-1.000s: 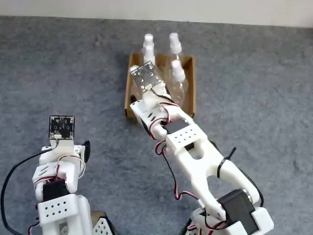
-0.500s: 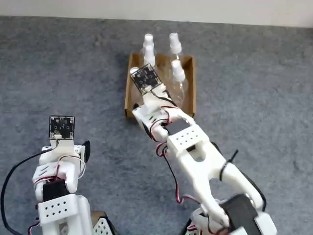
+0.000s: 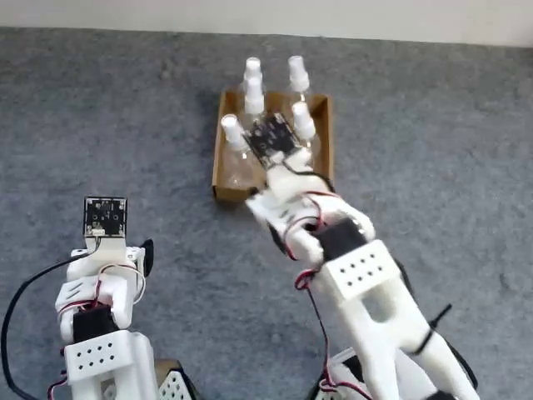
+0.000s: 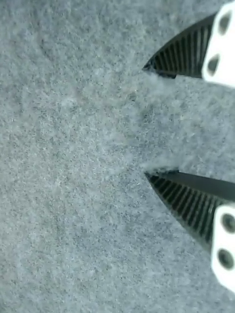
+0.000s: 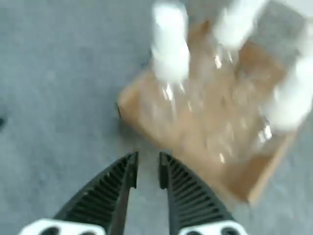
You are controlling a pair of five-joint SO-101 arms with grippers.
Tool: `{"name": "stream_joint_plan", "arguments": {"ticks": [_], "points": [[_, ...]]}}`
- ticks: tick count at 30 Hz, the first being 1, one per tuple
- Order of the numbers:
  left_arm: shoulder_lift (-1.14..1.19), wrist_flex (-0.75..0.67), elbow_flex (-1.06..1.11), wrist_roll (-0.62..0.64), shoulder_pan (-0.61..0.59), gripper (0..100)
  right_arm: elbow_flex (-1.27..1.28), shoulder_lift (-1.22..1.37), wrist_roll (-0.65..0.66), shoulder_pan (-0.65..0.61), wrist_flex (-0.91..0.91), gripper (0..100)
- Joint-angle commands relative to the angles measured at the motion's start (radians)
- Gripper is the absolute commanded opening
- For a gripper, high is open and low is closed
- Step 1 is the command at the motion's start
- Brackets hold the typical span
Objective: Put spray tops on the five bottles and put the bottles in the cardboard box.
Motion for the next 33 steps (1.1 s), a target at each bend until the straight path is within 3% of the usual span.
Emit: {"name": "stream_joint_plan", "arguments": {"ticks": [1, 8, 14, 21, 25, 28, 31, 33], "points": [[-0.004, -0.002, -0.082, 0.003, -0.001, 23, 0.062, -0.114, 0.029, 0.077, 0.067, 0.5], [-0.004, 0.209, -0.272, 0.005, 0.081, 23, 0.332, -0.381, 0.035, 0.196, 0.071, 0.5], [-0.004, 0.305, -0.369, 0.008, 0.211, 23, 0.559, -0.602, 0.173, 0.331, 0.071, 0.5], [-0.005, 0.307, -0.314, 0.021, 0.344, 23, 0.817, -0.865, 0.199, 0.443, 0.073, 0.5], [-0.094, 0.308, -0.266, 0.084, 0.355, 23, 0.964, -1.032, 0.218, 0.47, 0.079, 0.5], [-0.257, 0.325, -0.202, 0.086, 0.352, 23, 1.029, -1.15, 0.218, 0.475, 0.189, 0.5], [-0.407, 0.388, -0.154, 0.084, 0.355, 23, 1.043, -1.168, 0.218, 0.473, 0.231, 0.5], [-0.372, 0.388, -0.148, 0.084, 0.349, 23, 1.044, -1.156, 0.218, 0.473, 0.209, 0.5]]}}
